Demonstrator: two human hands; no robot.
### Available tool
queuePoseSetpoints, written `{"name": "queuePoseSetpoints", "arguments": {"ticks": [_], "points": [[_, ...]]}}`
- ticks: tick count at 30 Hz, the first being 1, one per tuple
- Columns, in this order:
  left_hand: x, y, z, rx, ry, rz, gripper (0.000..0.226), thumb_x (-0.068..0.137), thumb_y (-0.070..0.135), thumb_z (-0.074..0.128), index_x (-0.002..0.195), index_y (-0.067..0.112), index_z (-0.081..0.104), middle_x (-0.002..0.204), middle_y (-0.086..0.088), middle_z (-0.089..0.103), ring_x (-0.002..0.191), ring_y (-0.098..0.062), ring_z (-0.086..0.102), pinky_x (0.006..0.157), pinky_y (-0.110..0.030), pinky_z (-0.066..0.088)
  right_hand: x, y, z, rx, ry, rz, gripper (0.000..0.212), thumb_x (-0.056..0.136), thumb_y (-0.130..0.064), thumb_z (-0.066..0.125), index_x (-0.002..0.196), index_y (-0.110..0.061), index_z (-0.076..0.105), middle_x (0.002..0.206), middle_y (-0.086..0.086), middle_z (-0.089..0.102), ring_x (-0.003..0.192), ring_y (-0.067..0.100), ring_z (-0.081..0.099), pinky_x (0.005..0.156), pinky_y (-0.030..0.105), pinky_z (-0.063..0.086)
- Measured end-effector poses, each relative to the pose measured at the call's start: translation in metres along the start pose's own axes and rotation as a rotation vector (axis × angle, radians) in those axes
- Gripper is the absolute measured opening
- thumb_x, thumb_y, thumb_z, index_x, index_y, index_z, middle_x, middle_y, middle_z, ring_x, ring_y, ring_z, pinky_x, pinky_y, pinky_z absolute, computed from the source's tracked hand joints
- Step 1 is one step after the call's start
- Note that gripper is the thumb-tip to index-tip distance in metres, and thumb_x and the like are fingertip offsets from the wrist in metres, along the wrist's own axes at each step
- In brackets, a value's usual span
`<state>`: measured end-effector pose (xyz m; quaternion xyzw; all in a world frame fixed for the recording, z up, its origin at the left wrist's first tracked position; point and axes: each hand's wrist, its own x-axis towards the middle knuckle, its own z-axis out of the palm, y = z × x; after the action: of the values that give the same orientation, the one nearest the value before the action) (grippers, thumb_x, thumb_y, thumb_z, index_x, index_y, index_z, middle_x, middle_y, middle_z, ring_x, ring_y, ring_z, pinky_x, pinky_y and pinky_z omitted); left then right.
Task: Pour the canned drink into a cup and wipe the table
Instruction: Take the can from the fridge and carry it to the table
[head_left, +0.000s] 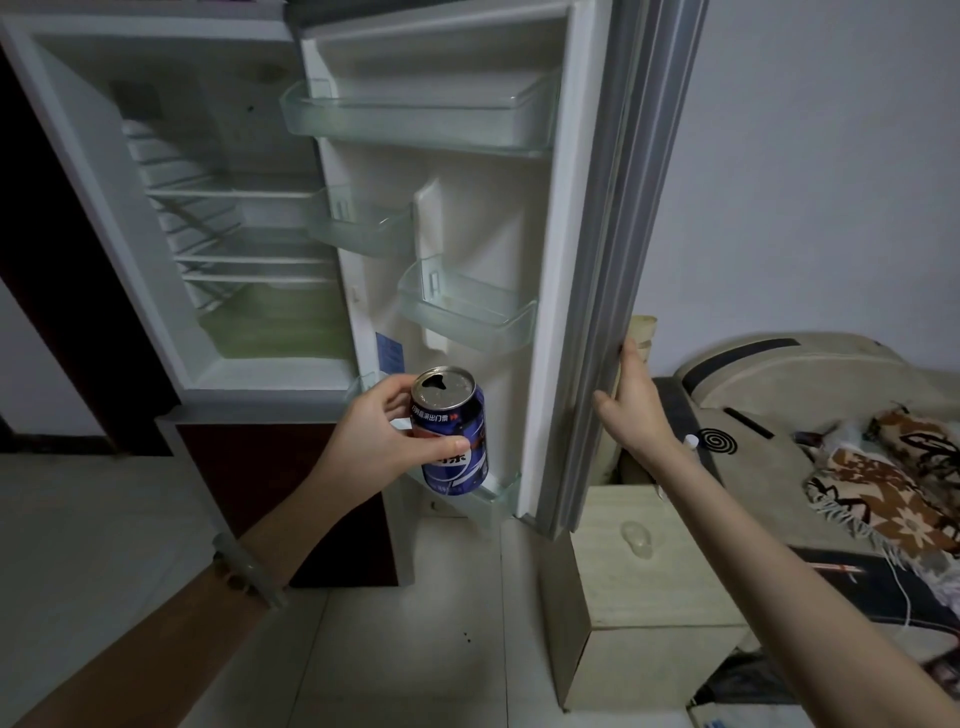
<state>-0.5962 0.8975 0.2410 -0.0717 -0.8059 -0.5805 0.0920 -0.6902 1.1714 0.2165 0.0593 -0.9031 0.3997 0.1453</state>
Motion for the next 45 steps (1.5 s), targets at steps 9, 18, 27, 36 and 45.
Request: {"name": "queuePoseSetpoints", "arguments": {"ticks": [9, 18, 27, 36, 45], "points": [[-0.009, -0.008, -0.014, 0.004, 0.011, -0.049, 0.080, 0.033, 0.053, 0.089, 0.105, 0.034, 0.061, 0.113, 0.009, 0.068, 0.111, -0.013, 0.061, 0.101, -0.043, 0.045, 0.008, -0.004, 0.008, 0.070, 0.007, 0.066, 0.084, 0.086, -0.004, 0.055, 0.149, -0.008, -0.001, 0.157, 0.010, 0.007, 0.144, 0.023, 0.010, 0.112, 0.028, 0.012], [-0.018, -0.012, -0.010, -0.013, 0.027, -0.079, 0.078, 0.037, 0.046, 0.089, 0.108, 0.029, 0.062, 0.113, 0.006, 0.068, 0.110, -0.013, 0.061, 0.100, -0.043, 0.047, -0.021, -0.008, 0.020, 0.097, 0.007, -0.009, 0.089, 0.085, -0.004, 0.056, 0.150, -0.016, -0.002, 0.155, 0.007, 0.007, 0.142, 0.024, 0.014, 0.116, 0.039, 0.019], [-0.045, -0.012, -0.033, 0.040, 0.066, -0.055, 0.072, 0.037, 0.042, 0.090, 0.103, 0.033, 0.062, 0.106, 0.010, 0.070, 0.105, -0.012, 0.065, 0.097, -0.041, 0.050, -0.073, -0.022, 0.042, -0.311, -0.038, -0.440, 0.086, 0.085, -0.010, 0.058, 0.148, -0.006, 0.000, 0.149, 0.017, 0.015, 0.135, 0.027, 0.022, 0.103, 0.037, 0.041], [-0.097, 0.000, -0.075, 0.105, 0.179, -0.077, 0.063, 0.051, 0.006, 0.090, 0.104, 0.024, 0.062, 0.098, 0.019, 0.070, 0.088, 0.001, 0.067, 0.069, -0.011, 0.051, -0.087, -0.057, 0.087, -0.548, 0.033, -0.964, 0.067, 0.090, -0.026, 0.046, 0.144, -0.001, 0.017, 0.153, 0.016, 0.016, 0.142, 0.031, 0.015, 0.112, 0.046, 0.024], [-0.140, -0.012, -0.128, 0.204, 0.415, -0.247, 0.061, 0.051, 0.019, 0.088, 0.100, 0.039, 0.057, 0.098, 0.020, 0.066, 0.088, 0.010, 0.061, 0.065, -0.010, 0.051, -0.087, -0.135, 0.158, -0.592, 0.015, -1.321, 0.073, 0.081, -0.027, 0.047, 0.145, -0.008, 0.019, 0.153, 0.009, 0.016, 0.144, 0.028, 0.006, 0.116, 0.044, 0.014]]}}
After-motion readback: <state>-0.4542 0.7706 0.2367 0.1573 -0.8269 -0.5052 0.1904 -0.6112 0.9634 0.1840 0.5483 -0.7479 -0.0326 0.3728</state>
